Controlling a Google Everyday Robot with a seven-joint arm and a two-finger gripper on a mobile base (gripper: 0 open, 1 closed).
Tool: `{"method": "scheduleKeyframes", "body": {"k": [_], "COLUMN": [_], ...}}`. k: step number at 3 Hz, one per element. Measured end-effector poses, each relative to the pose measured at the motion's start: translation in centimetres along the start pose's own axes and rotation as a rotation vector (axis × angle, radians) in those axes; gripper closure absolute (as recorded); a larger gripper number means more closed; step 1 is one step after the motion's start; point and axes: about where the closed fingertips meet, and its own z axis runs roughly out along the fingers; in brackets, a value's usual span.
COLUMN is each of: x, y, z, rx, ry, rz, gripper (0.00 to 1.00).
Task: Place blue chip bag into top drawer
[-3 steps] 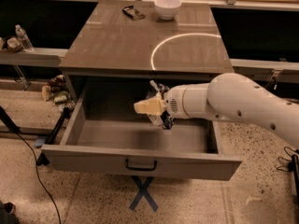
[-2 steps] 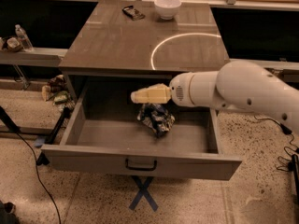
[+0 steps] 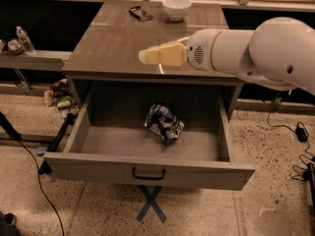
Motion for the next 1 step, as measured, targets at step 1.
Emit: {"method": "scheduleKeyframes", "body": {"k": [1], "x": [-0.03], "y": [0.00], "z": [0.00], "rx": [0.000], "ry": [0.000], "rz": [-0.001], "gripper": [0.00]}}
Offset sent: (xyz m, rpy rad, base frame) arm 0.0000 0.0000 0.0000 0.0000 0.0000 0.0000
